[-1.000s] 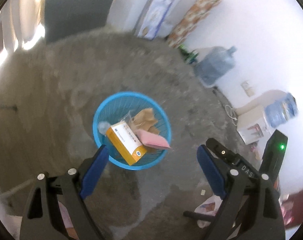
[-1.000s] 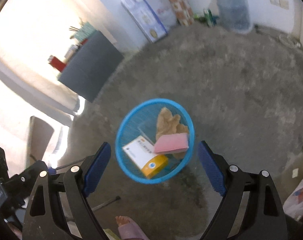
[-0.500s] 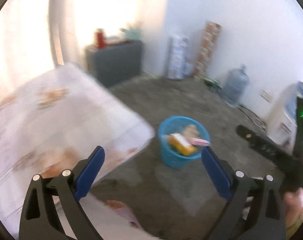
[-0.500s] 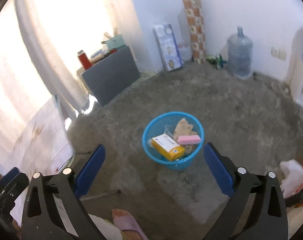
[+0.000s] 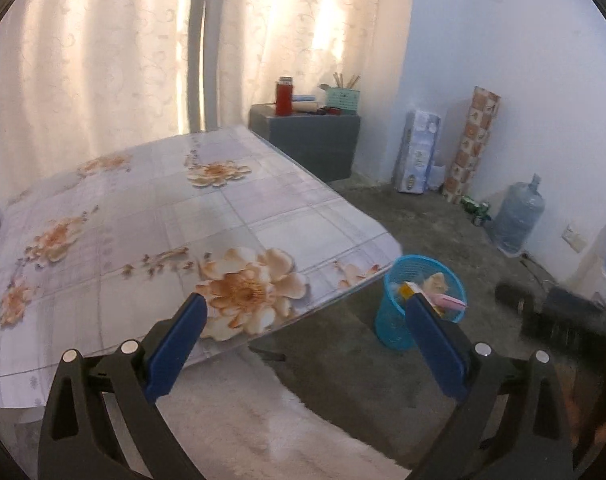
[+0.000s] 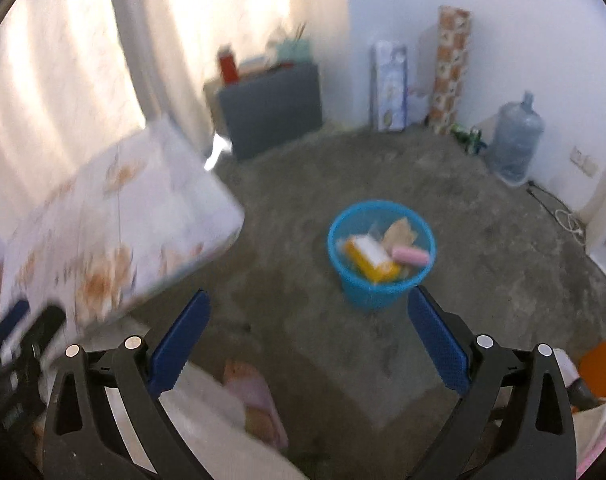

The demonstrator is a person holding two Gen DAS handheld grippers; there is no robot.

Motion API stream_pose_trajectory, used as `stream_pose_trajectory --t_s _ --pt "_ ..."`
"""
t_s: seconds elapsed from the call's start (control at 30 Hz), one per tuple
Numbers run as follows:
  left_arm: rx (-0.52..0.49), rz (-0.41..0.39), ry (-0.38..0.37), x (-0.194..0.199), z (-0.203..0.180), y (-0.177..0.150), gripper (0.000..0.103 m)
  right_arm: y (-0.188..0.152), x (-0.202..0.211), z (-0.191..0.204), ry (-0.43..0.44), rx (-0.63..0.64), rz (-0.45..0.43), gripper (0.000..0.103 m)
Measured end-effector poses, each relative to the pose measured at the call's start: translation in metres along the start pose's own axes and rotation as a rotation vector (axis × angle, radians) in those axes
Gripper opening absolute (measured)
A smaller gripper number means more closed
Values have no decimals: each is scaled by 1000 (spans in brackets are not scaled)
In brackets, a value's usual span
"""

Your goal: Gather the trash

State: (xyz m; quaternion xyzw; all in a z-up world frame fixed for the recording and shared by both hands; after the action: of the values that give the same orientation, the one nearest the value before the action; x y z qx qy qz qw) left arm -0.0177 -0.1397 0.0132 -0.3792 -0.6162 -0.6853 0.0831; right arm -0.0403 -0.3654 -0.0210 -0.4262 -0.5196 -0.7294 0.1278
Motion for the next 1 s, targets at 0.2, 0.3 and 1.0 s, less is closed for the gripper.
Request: stream_pose_trajectory --t_s 0.2,0.3,1.0 --pt "28 -11 39 -4 9 -1 97 -16 19 32 -158 171 -98 95" --pt "35 0 64 -6 13 -4 97 -18 19 31 -160 175 -90 95" --pt "52 27 188 6 -3 -6 97 -25 28 12 -160 13 -133 95"
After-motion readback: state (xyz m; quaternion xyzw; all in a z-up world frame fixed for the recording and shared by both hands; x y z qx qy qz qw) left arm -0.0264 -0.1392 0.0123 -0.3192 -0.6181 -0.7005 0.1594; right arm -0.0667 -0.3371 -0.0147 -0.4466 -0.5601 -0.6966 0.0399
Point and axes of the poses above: each gripper's, at about its wrist camera, not at the fingertips, and x roughly against the way its jaws point, z to its left, y to its top, the point moved 1 cm from there along -x, roughly the way its jaws point, and after that the axes turned 3 degrees about y, right-handed, at the moved point
